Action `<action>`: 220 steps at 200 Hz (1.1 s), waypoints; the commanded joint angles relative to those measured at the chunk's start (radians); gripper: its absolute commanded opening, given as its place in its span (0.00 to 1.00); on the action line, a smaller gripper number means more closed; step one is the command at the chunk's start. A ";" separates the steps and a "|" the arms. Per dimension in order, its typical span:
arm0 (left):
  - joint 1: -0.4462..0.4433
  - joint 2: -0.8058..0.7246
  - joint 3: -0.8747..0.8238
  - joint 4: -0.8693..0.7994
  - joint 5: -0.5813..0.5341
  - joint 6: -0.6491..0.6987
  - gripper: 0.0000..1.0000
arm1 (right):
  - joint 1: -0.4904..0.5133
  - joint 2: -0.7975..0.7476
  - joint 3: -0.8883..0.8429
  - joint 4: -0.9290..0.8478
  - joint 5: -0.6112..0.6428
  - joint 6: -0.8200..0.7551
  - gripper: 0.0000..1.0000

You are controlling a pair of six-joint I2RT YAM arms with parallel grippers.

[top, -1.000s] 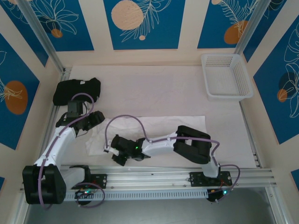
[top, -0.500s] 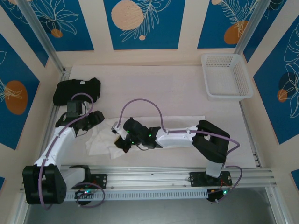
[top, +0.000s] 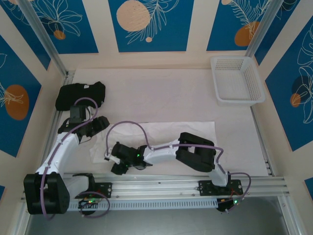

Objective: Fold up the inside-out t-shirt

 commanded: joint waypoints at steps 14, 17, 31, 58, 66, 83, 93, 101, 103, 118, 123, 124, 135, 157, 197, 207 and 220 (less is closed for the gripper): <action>0.015 -0.012 -0.004 0.018 0.027 -0.001 0.60 | 0.015 0.030 0.003 -0.069 0.096 -0.029 0.39; 0.016 -0.012 -0.004 0.019 0.027 -0.002 0.60 | 0.017 0.030 0.000 -0.068 0.101 -0.029 0.37; 0.015 -0.012 -0.004 0.020 0.029 -0.003 0.60 | 0.021 0.021 -0.014 -0.060 0.117 -0.033 0.25; 0.016 -0.017 -0.006 0.021 0.030 -0.002 0.60 | 0.017 -0.036 -0.046 -0.030 0.107 -0.028 0.07; 0.016 -0.017 -0.005 0.020 0.031 -0.001 0.60 | 0.009 -0.063 -0.059 -0.017 0.086 -0.016 0.02; 0.015 -0.017 -0.005 0.021 0.032 -0.003 0.60 | -0.019 -0.125 -0.093 0.025 0.015 0.025 0.00; 0.016 -0.017 -0.006 0.022 0.032 -0.003 0.60 | -0.041 -0.165 -0.116 0.055 -0.047 0.050 0.00; 0.017 -0.016 -0.006 0.022 0.032 -0.003 0.60 | -0.057 -0.189 -0.133 0.077 -0.088 0.071 0.00; 0.017 -0.016 -0.006 0.023 0.033 -0.002 0.60 | -0.061 -0.194 -0.136 0.080 -0.096 0.075 0.00; 0.017 -0.016 -0.006 0.025 0.034 -0.003 0.60 | -0.086 -0.223 -0.154 0.106 -0.158 0.105 0.00; 0.017 -0.015 -0.006 0.025 0.035 -0.003 0.60 | -0.095 -0.228 -0.157 0.109 -0.171 0.117 0.00; 0.017 -0.015 -0.006 0.026 0.036 -0.003 0.60 | -0.096 -0.229 -0.157 0.111 -0.174 0.119 0.00; 0.017 -0.015 -0.006 0.026 0.036 -0.003 0.60 | -0.118 -0.236 -0.160 0.116 -0.214 0.149 0.00; 0.018 -0.016 -0.004 0.024 0.036 -0.003 0.60 | -0.161 -0.241 -0.173 0.134 -0.261 0.209 0.00; 0.022 -0.028 0.000 0.015 0.024 -0.004 0.60 | -0.271 -0.209 -0.165 0.119 -0.326 0.334 0.00; 0.022 -0.030 0.000 0.015 0.022 -0.004 0.60 | -0.297 -0.190 -0.158 0.107 -0.339 0.355 0.00; 0.023 -0.034 0.000 0.011 0.022 -0.003 0.60 | -0.326 -0.161 -0.140 0.071 -0.343 0.381 0.00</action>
